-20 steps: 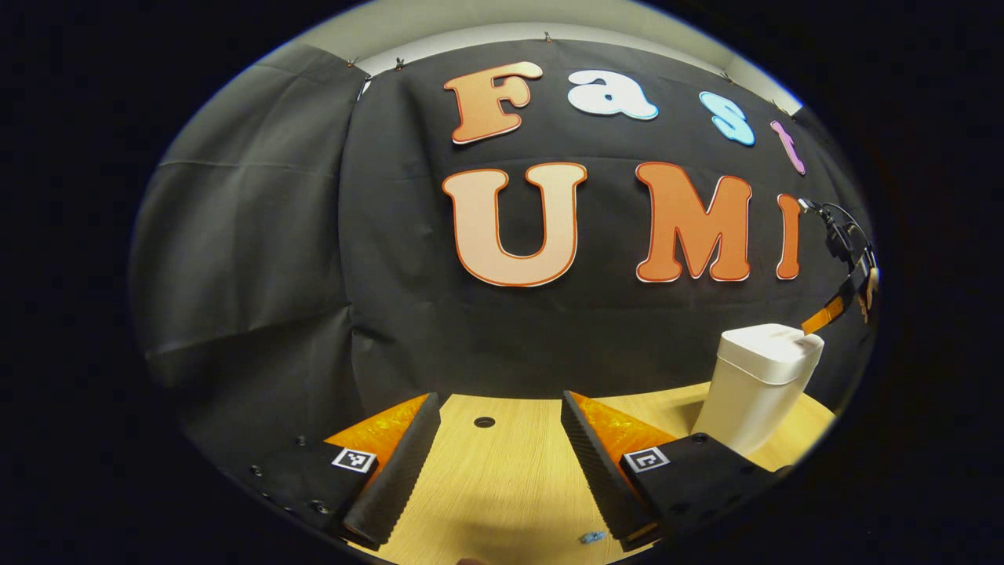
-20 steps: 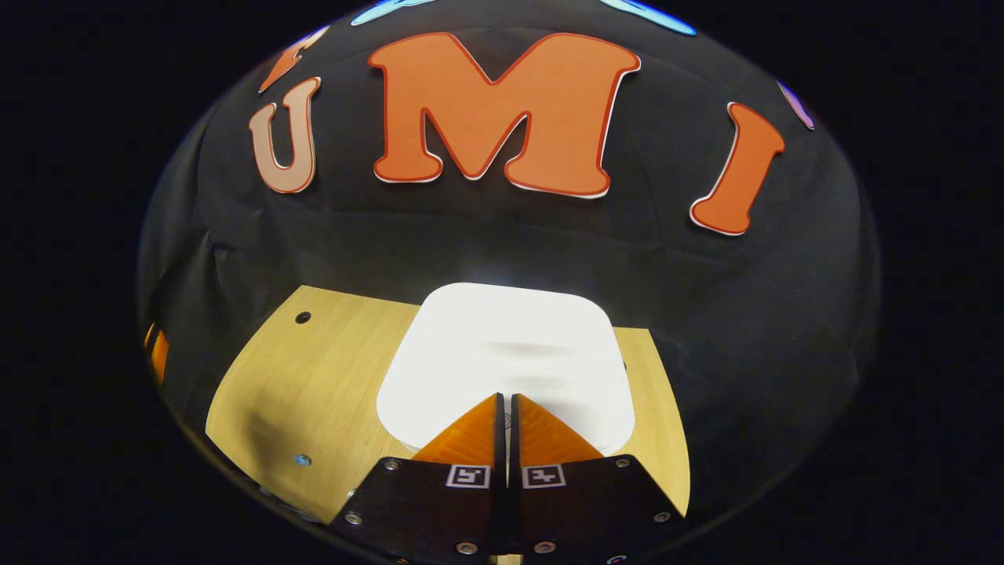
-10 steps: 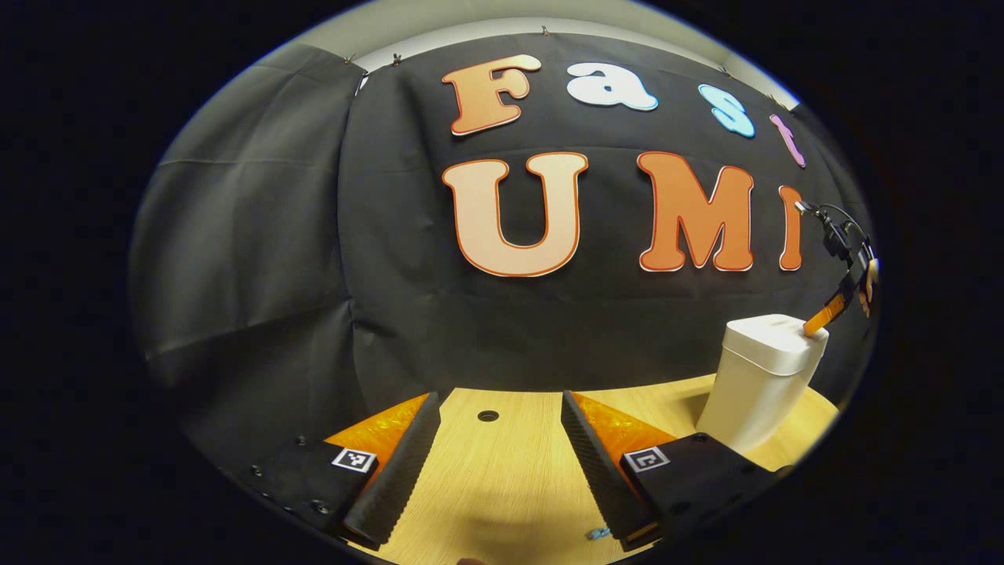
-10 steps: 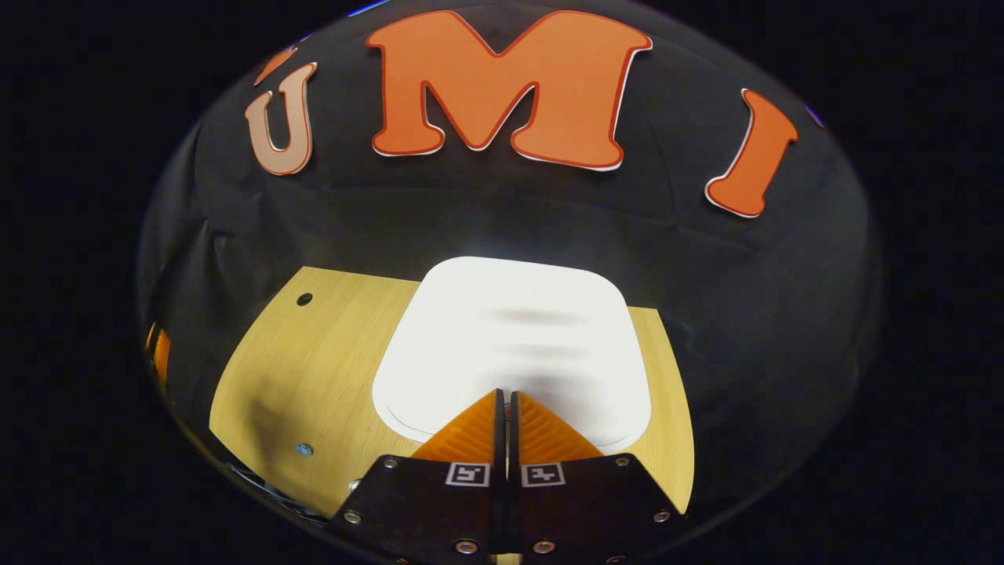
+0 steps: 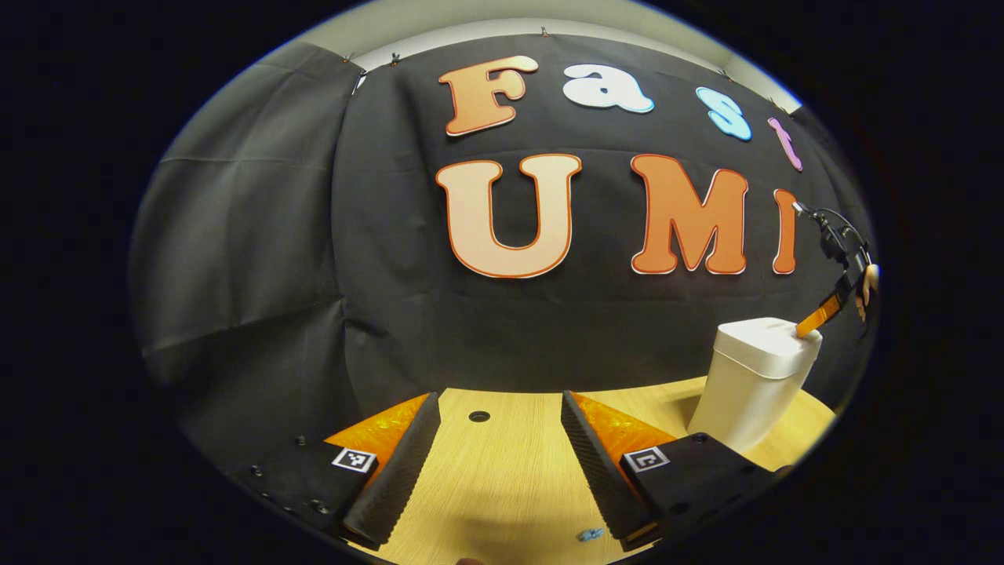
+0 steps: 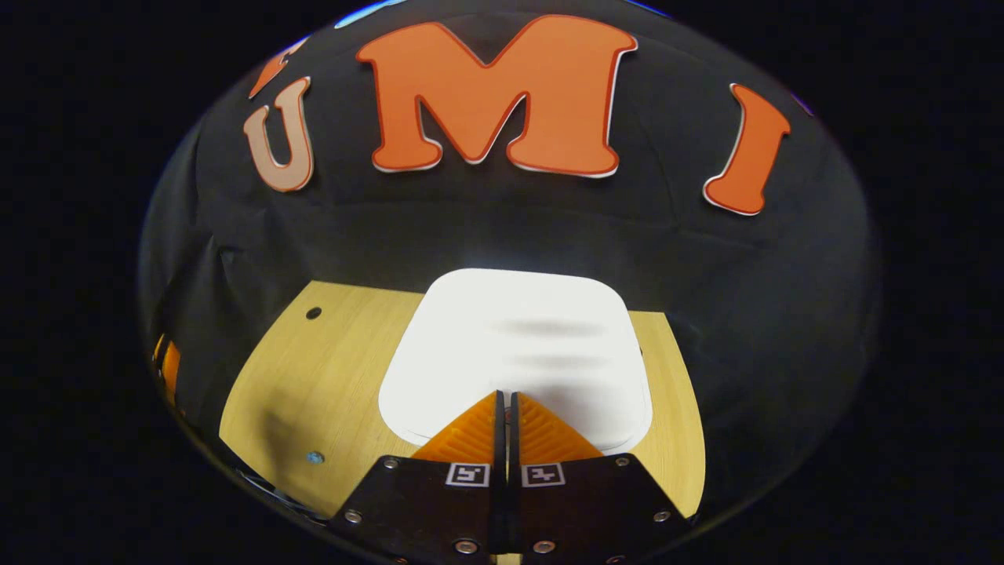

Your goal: Press the lid of the desktop garbage bin to open it, pick up the crumpled paper on the desktop and throw it into the bin, then pick up the pop can on the desktop and drop it into the bin, and finally close the garbage bin lid.

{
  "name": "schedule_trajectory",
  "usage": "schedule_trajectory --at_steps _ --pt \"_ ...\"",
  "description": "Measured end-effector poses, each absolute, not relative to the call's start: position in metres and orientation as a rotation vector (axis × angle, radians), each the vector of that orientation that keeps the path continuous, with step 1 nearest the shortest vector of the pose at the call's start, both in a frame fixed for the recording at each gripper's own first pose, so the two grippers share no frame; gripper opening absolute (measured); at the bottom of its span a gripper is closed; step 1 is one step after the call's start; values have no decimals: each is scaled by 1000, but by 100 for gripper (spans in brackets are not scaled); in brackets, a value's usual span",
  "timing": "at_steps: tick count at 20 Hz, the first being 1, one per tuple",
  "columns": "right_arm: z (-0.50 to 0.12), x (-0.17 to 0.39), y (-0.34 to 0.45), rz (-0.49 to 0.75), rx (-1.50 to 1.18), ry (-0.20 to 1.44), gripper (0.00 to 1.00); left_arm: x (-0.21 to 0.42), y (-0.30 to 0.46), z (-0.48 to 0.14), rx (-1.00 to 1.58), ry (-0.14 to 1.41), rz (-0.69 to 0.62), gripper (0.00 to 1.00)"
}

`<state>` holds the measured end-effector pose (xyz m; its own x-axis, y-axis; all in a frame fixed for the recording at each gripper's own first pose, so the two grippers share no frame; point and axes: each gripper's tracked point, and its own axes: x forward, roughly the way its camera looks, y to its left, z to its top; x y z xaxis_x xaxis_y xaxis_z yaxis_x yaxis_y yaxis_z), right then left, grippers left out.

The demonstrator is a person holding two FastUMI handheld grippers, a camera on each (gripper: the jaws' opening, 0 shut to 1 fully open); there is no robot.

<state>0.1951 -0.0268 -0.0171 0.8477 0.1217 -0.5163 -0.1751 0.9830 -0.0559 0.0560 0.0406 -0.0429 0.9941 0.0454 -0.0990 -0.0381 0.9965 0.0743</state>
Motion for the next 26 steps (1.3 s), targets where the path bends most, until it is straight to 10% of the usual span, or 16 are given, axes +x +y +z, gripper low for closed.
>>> schedule_trajectory --at_steps 21,26 --pt "38 77 -2 96 -108 149 2 45 20 -21 100 59 -12 99" --pt "20 60 17 121 -63 150 34 42 8 -32 102 73 -41 99"
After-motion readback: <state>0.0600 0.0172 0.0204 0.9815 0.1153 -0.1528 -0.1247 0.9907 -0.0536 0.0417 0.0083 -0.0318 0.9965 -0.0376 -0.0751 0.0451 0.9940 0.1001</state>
